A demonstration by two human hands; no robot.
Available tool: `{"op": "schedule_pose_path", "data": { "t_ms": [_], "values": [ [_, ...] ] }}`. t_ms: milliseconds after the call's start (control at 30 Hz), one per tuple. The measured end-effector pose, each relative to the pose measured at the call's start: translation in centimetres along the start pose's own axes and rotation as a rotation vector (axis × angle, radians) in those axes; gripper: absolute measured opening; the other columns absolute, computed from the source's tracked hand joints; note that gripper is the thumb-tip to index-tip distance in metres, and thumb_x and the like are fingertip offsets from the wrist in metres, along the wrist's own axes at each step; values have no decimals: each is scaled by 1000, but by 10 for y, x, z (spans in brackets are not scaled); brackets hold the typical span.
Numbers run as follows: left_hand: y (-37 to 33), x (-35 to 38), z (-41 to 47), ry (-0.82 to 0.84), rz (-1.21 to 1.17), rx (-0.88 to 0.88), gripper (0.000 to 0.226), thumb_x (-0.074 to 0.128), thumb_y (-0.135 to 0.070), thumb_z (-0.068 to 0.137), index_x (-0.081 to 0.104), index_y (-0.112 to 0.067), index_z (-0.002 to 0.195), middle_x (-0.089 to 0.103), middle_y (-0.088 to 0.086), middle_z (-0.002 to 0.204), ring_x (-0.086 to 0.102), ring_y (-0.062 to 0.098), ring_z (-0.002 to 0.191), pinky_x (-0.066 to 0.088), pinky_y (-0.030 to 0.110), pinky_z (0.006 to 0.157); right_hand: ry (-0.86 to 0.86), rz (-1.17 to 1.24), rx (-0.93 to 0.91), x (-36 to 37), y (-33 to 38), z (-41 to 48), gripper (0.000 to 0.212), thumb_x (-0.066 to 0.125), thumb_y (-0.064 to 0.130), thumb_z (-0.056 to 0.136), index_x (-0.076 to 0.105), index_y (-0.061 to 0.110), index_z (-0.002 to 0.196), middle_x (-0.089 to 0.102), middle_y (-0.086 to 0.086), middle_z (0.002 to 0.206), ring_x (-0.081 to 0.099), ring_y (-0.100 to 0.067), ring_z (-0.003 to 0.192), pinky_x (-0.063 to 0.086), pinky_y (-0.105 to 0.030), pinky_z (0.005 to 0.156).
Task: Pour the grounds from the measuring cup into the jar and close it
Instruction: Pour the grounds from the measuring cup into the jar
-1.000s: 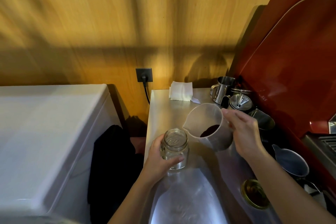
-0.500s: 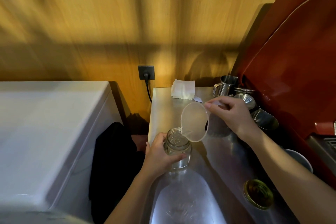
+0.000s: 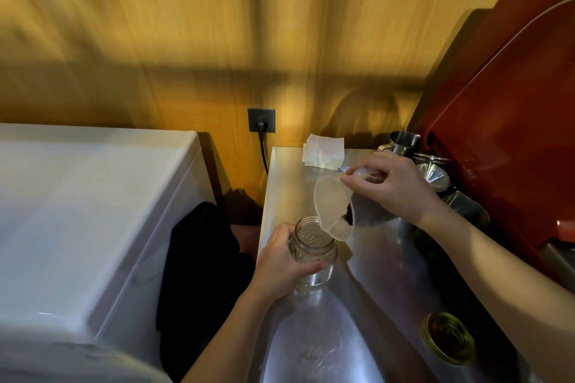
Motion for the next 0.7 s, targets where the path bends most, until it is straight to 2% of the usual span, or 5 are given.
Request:
{"op": "schedule_pose_path", "data": {
  "t_ms": [133,233,333,533,700],
  "values": [
    [-1,0,0,-4,10,-9,69,83,-59,45,48,-33,98,61,-12,101,58,12,99,50,45,89,54,-73,-75,4,10,3,16,68,30,77,70,15,77,57,14,68,42,-2,69,28,-29,66],
    [-2,1,-1,-4,0,-14,68,82,-59,44,48,-34,98,60,-8,104,57,15,101,50,46,90,112,-126,-109,7,16,7,20,68,32,77,69,12,80,65,-2,76,44,-11,71,34,-36,71],
    [-4,2,-2,-9,5,-9,65,82,-57,46,47,-35,96,60,-6,104,57,17,101,50,47,90,159,-174,-127,11,21,10,23,66,34,78,69,12,84,65,-3,83,45,-15,80,37,-43,78],
    [-2,2,-2,-25,-6,-17,68,84,-57,46,48,-32,98,61,-5,103,58,19,100,50,48,88,193,-249,-147,17,23,12,26,64,36,80,68,13,90,62,-7,85,39,-13,80,26,-33,76],
    [-1,3,-2,-20,-15,-19,70,85,-56,47,48,-31,100,60,-4,106,58,19,102,50,49,89,200,-275,-184,20,25,13,24,65,35,79,68,14,89,61,-5,81,39,-14,79,24,-32,78]
  ]
}}
Point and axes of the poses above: each hand's wrist, its own z-axis towards the middle knuckle, its own x-axis out of the palm, y = z × x, the point moved 4 cm from there along z, towards the middle knuckle
